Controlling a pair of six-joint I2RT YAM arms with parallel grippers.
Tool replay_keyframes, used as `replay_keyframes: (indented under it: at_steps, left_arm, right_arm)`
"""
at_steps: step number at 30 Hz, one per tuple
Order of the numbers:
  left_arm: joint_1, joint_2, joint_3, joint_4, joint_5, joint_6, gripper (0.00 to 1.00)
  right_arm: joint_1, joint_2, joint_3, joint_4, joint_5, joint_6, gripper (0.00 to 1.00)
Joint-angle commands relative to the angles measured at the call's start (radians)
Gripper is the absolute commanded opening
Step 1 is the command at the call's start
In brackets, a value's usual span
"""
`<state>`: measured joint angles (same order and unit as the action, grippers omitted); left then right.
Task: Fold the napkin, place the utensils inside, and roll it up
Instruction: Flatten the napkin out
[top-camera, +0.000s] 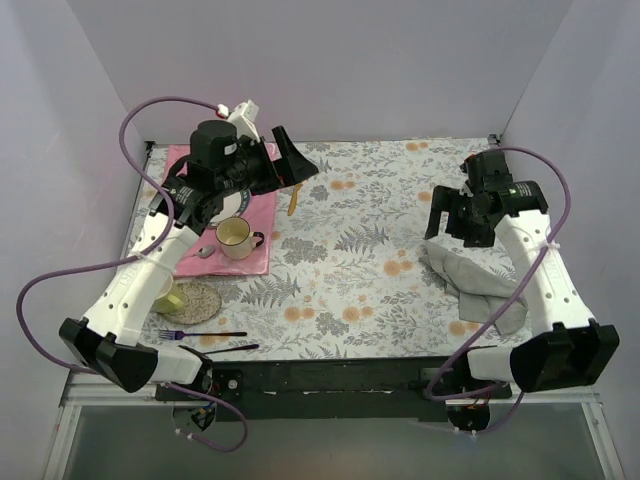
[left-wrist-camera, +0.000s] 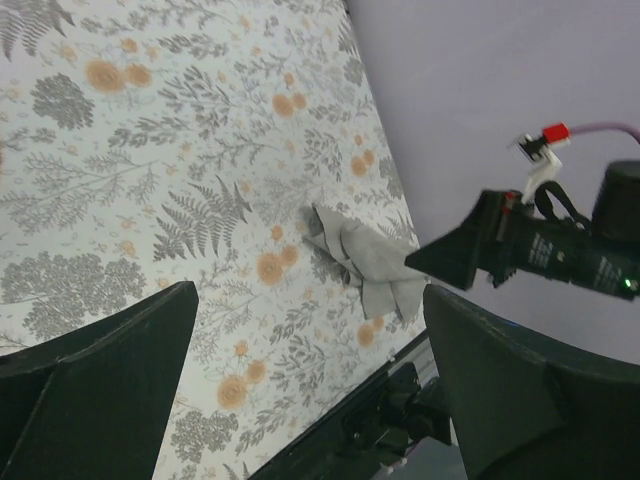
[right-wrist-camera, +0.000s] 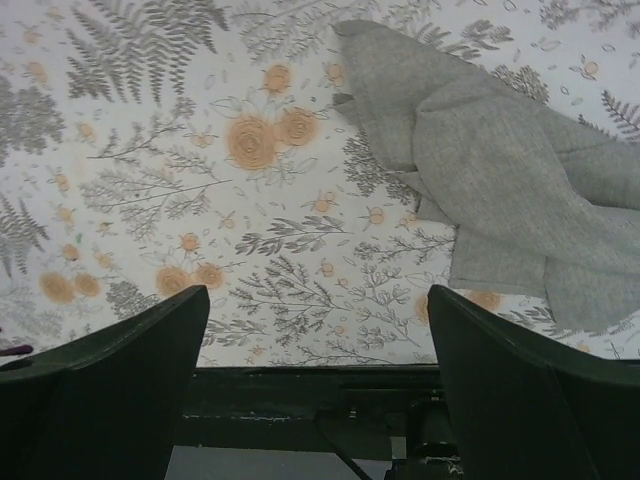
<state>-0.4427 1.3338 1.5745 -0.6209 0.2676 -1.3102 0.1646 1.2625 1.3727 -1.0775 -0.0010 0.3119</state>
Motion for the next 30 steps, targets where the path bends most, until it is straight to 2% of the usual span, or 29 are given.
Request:
replay_keyframes:
  at_steps: [1, 6, 7, 11, 14, 16, 17, 20, 21, 24, 26, 27, 30]
  left_arm:
    - [-0.095, 0.016, 0.048, -0.066, -0.028, 0.042, 0.96]
    - [-0.168, 0.041, 0.022, -0.095, -0.015, 0.069, 0.98]
    - [-0.171, 0.041, 0.012, -0.099, -0.008, 0.074, 0.98]
    - [-0.177, 0.031, -0.022, -0.105, 0.018, 0.075, 0.98]
    - [-0.179, 0.03, -0.028, -0.131, 0.025, 0.08, 0.98]
    - [-0.18, 0.03, -0.031, -0.157, 0.021, 0.089, 0.98]
    - [-0.18, 0.027, -0.039, -0.161, 0.018, 0.092, 0.98]
    - [-0.18, 0.016, -0.053, -0.166, 0.015, 0.083, 0.98]
    - [-0.18, 0.016, -0.059, -0.163, 0.016, 0.08, 0.98]
    - [-0.182, 0.011, -0.086, -0.152, 0.012, 0.065, 0.98]
    - [-0.182, 0.018, -0.105, -0.134, 0.009, 0.054, 0.98]
    - [-0.182, 0.024, -0.116, -0.129, 0.007, 0.049, 0.98]
    - [-0.182, 0.044, -0.134, -0.126, -0.022, 0.014, 0.97]
  right_arm:
    - [-0.08, 0.083, 0.008, -0.093, 0.12, 0.053, 0.99]
    - [-0.209, 0.051, -0.171, 0.062, 0.249, 0.107, 0.98]
    - [-0.25, 0.064, -0.251, 0.098, 0.252, 0.116, 0.98]
    - [-0.344, 0.109, -0.4, 0.201, 0.205, 0.156, 0.97]
    - [-0.387, 0.109, -0.469, 0.315, 0.182, 0.152, 0.96]
    - [-0.387, 0.126, -0.486, 0.381, 0.106, 0.098, 0.86]
    - [-0.384, 0.132, -0.494, 0.451, 0.072, 0.04, 0.83]
    - [-0.376, 0.187, -0.5, 0.479, 0.007, -0.014, 0.77]
    - [-0.367, 0.201, -0.488, 0.472, -0.043, -0.013, 0.67]
    - [-0.252, 0.195, -0.5, 0.481, -0.114, 0.019, 0.48]
    - [-0.107, 0.178, -0.511, 0.488, -0.14, 0.045, 0.4]
    - [-0.015, 0.173, -0.511, 0.487, -0.18, 0.087, 0.31]
    - [0.163, 0.141, -0.505, 0.478, -0.258, 0.159, 0.29]
